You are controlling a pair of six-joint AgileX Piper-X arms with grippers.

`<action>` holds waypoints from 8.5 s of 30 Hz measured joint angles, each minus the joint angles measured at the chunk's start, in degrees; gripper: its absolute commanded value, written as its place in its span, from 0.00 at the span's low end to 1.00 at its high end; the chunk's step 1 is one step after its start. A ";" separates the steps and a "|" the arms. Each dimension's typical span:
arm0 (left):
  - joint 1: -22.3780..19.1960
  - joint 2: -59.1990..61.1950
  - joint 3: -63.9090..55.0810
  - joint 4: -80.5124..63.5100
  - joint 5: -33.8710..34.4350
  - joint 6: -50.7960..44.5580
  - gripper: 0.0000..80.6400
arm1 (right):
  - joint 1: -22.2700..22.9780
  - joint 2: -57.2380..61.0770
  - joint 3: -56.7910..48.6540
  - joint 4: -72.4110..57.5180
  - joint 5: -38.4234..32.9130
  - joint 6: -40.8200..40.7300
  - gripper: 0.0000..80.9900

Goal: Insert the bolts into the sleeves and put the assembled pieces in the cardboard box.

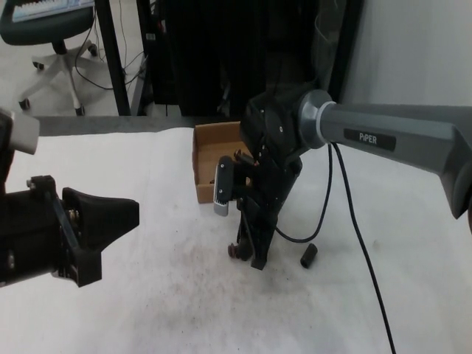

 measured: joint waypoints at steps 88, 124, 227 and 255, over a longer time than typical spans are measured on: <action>0.00 0.00 0.00 -0.17 -0.49 -4.76 0.00 | 2.56 -15.75 1.20 -11.72 8.30 21.88 0.01; -32.74 69.86 -60.63 25.89 -20.62 9.42 0.01 | -34.97 -58.39 21.26 -6.59 -9.90 41.79 0.01; -30.96 72.50 -53.97 41.71 -36.65 19.23 0.00 | -35.38 -62.92 21.33 5.48 -14.39 39.54 0.01; -30.88 71.75 -50.74 36.50 -37.71 24.82 0.57 | -32.80 -62.92 21.33 5.48 -14.39 38.32 0.01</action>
